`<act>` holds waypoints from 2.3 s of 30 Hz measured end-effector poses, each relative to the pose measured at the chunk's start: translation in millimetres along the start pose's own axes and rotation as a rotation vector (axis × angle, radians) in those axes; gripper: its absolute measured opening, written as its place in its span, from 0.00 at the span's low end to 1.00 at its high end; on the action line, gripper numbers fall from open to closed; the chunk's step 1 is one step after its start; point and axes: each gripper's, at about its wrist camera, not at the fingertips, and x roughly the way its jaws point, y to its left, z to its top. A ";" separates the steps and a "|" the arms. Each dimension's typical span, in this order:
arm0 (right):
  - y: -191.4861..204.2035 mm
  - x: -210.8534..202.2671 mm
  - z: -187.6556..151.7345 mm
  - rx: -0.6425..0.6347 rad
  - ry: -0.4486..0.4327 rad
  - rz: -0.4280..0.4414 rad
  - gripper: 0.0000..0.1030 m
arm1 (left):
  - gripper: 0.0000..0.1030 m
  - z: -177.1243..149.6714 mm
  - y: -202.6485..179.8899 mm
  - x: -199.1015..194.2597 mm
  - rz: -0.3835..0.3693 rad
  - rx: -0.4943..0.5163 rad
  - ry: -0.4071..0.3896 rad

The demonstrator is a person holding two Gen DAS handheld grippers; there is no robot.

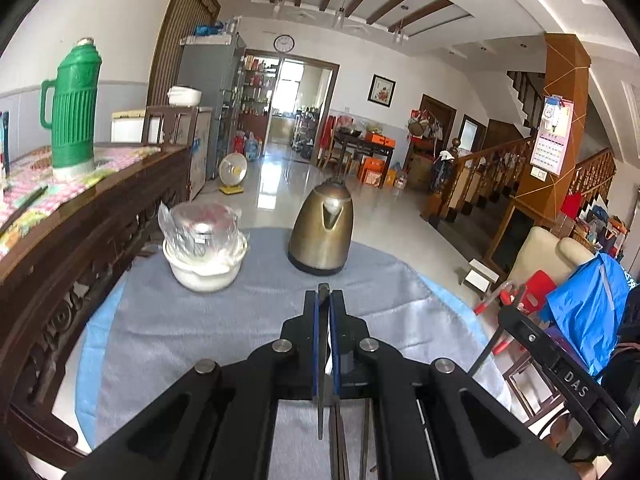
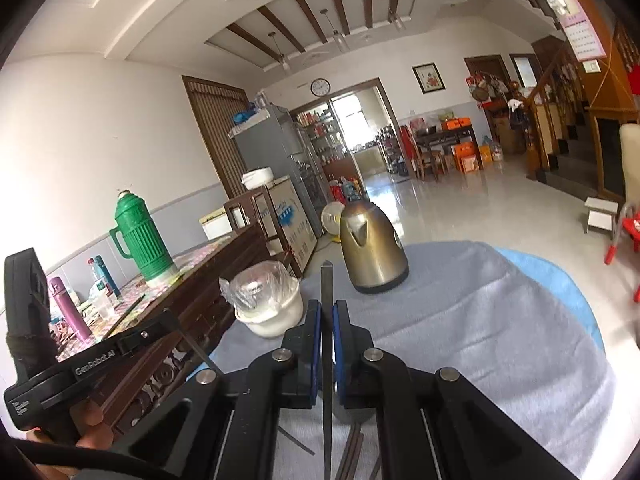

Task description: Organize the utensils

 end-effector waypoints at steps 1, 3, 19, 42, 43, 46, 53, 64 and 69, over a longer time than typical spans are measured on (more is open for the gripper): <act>0.7 1.1 3.7 -0.001 -0.005 0.001 0.06 | 0.05 5.4 -1.1 -2.2 -0.002 0.004 -0.008; 2.5 4.3 14.1 0.000 -0.020 0.003 0.06 | 0.05 16.5 -4.0 -6.7 -0.003 0.016 -0.028; 8.4 47.9 75.2 0.037 -0.200 -0.088 0.06 | 0.05 75.5 -25.6 -5.3 -0.009 0.084 -0.162; -26.6 114.1 23.7 0.072 0.059 -0.055 0.10 | 0.10 13.0 -7.2 72.8 0.030 0.052 0.035; -31.4 109.3 23.0 0.097 0.066 -0.041 0.11 | 0.21 11.4 -6.7 67.3 0.040 0.055 0.041; -39.8 91.3 19.6 0.147 0.069 -0.009 0.14 | 0.42 8.3 -8.0 49.4 0.068 0.057 0.026; -47.1 42.0 11.9 0.209 0.053 0.000 0.25 | 0.56 -10.0 -8.6 6.4 0.143 0.079 0.036; -45.1 -47.7 -23.5 0.219 0.095 -0.022 0.25 | 0.73 -52.7 -36.8 -65.0 0.268 0.158 0.012; -46.1 -75.7 -37.9 0.220 0.102 -0.011 0.27 | 0.81 -63.6 -47.7 -89.9 0.294 0.216 -0.034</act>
